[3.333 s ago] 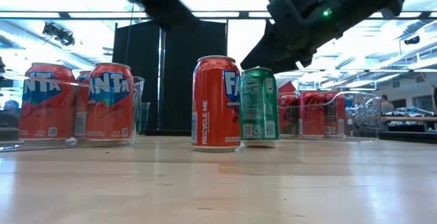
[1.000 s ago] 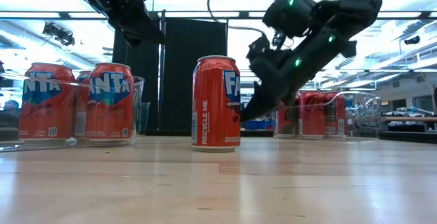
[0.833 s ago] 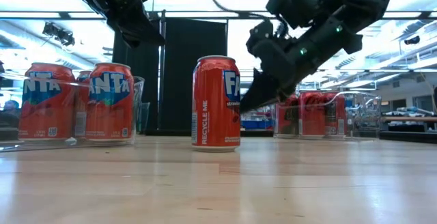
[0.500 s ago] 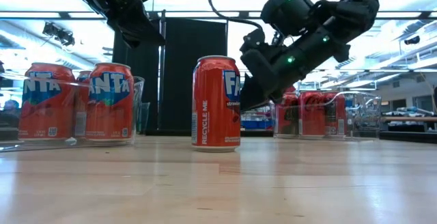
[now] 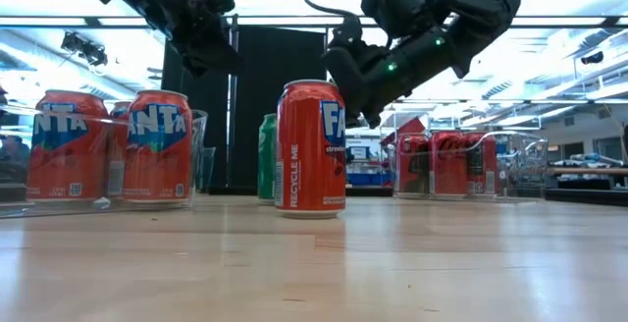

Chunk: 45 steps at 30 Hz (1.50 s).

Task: Sort soda cans
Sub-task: Put the green soda can into the top left transparent bin

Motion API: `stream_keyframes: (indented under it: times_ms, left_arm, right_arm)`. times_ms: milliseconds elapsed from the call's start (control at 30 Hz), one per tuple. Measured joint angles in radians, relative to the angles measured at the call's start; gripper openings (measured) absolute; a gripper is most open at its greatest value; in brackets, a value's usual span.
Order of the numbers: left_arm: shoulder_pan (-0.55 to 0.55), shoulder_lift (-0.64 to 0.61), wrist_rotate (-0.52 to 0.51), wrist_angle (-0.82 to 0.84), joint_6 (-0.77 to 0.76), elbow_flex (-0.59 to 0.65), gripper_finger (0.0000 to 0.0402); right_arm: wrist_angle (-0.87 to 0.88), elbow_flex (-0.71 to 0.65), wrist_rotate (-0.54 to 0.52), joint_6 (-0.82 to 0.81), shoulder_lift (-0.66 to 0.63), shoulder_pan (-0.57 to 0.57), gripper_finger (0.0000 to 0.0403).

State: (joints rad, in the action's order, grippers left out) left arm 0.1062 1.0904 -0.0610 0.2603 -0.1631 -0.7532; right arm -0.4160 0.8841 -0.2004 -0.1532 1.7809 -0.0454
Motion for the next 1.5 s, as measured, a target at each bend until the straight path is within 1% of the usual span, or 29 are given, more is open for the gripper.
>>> stream_keyframes:
  times_ms: [67, 133, 233, 400, 567, 700, 833, 1000, 1133, 1433, 1500]
  left_arm:
    - [0.009, 0.031, 0.003, 0.005, 0.014, -0.019, 0.001]
    - [0.013, 0.067, 0.004, 0.005, 0.07, -0.039, 0.0024]
    - [0.012, 0.126, 0.003, 0.005, 0.133, -0.079, 0.0058]
    - [-0.008, 0.204, -0.009, 0.002, 0.186, -0.128, 0.0143]
    - [-0.02, 0.241, -0.107, -0.033, 0.173, -0.146, 0.0235]
    - [-0.021, 0.242, -0.124, -0.034, 0.126, -0.153, 0.0296]
    - [-0.021, 0.245, -0.124, -0.016, 0.101, -0.153, 0.034]
    - [-0.016, 0.284, -0.125, -0.033, 0.08, -0.153, 0.0377]
    - [-0.002, 0.318, -0.158, -0.032, 0.104, -0.153, 0.0395]
    - [0.026, 0.325, -0.162, -0.057, 0.1, -0.152, 0.0399]
    - [0.031, 0.33, -0.144, -0.055, 0.08, -0.152, 0.0399]
  right_arm:
    - [0.016, 0.0, 0.001, 0.0, -0.009, 0.013, 0.0008]
    - [0.042, 0.001, 0.001, 0.0, -0.025, 0.027, 0.0013]
    - [0.115, 0.0, -0.002, -0.009, -0.068, 0.053, 0.0021]
    - [0.262, 0.001, -0.067, -0.024, -0.18, 0.106, 0.0028]
    - [0.35, 0.001, -0.156, -0.027, -0.282, 0.166, 0.0028]
    - [0.365, 0.001, -0.181, -0.023, -0.319, 0.194, 0.0028]
    - [0.369, 0.001, -0.184, -0.019, -0.321, 0.2, 0.0027]
    - [0.375, 0.0, -0.184, -0.027, -0.311, 0.2, 0.0027]
    - [0.374, 0.0, -0.184, -0.027, -0.311, 0.2, 0.0027]
    - [0.382, 0.0, -0.179, -0.027, -0.311, 0.2, 0.0027]
    - [0.382, 0.0, -0.176, -0.027, -0.311, 0.2, 0.0027]
